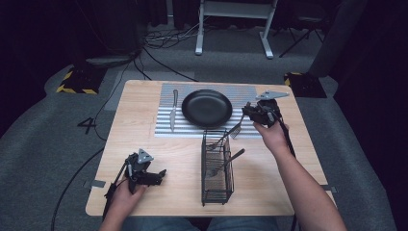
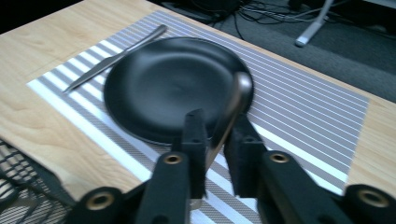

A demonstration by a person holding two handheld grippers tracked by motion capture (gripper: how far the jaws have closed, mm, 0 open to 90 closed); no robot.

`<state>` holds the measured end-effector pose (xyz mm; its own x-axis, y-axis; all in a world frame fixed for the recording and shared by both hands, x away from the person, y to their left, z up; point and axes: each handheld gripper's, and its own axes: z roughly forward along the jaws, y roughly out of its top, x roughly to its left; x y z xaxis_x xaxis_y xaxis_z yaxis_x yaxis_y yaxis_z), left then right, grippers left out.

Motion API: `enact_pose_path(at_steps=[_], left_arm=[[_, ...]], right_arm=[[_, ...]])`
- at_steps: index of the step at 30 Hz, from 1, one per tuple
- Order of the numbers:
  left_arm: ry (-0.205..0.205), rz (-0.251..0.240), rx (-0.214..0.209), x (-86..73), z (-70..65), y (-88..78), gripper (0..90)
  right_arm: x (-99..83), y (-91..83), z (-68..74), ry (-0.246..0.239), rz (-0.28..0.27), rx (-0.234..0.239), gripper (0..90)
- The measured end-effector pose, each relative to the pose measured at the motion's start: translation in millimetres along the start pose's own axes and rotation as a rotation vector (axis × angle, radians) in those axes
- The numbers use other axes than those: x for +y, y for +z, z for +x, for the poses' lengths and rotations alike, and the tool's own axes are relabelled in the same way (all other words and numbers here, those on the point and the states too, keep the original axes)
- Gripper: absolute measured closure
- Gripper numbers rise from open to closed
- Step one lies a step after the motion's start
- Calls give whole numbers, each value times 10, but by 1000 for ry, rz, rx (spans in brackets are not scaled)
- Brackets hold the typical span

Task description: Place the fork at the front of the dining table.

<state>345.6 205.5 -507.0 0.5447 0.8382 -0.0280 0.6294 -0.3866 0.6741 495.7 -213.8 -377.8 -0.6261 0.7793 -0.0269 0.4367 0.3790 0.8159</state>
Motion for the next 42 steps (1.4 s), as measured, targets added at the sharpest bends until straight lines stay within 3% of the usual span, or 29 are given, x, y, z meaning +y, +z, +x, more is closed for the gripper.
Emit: enact_pose_path(at_steps=[4,12,16,26,30,34,38,42], left_arm=[[1,0,-1,-1,1,-1,72],[1,0,0,-1,1,-1,72],[0,0,0,-1,0,-1,72],[1,0,0,-1,1,-1,72],[1,0,0,-1,1,-1,72],[0,0,0,-1,1,-1,72],[0,0,0,-1,1,-1,72],[0,0,-1,-1,1,-1,72]], right_arm=[[-43,0,-119,41,2,-23,705],[-122,22,-207,70,20,-46,649],[-210,14,-253,72,9,-74,644],[-360,51,-426,134,80,-124,615],[-440,65,-449,149,47,-131,614],[-529,128,-506,184,91,-145,609],[-649,158,-549,215,76,-144,605],[-736,228,-590,244,116,-146,605]])
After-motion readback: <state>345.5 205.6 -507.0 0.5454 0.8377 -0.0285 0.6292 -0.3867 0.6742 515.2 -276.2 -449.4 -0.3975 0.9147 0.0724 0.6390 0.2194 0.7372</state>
